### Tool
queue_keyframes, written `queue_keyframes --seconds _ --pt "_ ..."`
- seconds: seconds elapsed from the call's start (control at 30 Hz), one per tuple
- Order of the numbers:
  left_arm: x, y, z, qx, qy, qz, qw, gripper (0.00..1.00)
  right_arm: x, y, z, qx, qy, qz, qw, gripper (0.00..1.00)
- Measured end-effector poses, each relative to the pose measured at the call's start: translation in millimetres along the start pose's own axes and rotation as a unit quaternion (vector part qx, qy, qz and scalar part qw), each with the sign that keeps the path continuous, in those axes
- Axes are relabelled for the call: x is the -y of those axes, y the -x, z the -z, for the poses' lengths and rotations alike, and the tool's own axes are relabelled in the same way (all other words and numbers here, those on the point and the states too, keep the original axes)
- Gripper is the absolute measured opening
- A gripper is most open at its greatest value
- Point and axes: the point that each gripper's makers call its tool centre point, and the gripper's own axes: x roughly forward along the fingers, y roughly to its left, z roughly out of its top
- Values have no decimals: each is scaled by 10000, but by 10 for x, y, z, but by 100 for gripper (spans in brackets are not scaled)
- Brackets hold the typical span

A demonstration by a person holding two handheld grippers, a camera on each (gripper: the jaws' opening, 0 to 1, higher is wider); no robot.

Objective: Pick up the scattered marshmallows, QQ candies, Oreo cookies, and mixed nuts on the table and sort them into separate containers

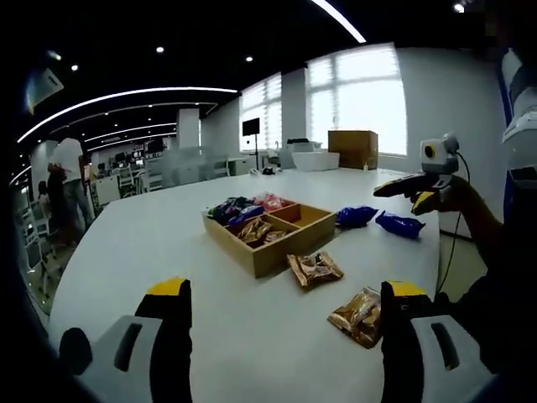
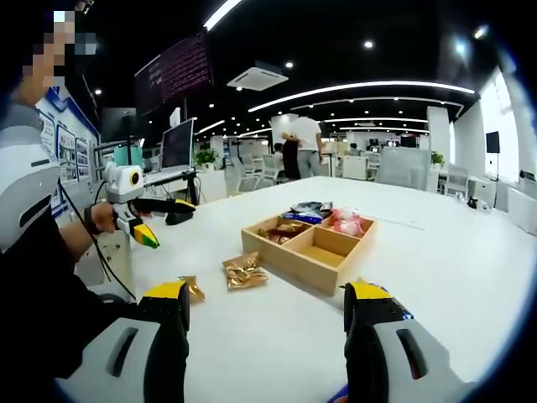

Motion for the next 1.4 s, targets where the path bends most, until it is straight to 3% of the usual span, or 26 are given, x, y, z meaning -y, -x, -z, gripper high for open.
queue_keyframes --seconds 0.57,0.73,1.4 --pt "92 -10 -2 24 36 98 9999 92 2 8 30 -16 -14 13 10000 71" --pt "159 -49 64 -118 -130 133 9998 92 -4 18 17 3 7 21 10000 71" --pt "444 -271 310 -342 -70 465 9983 89 8 30 38 -6 -13 43 10000 71"
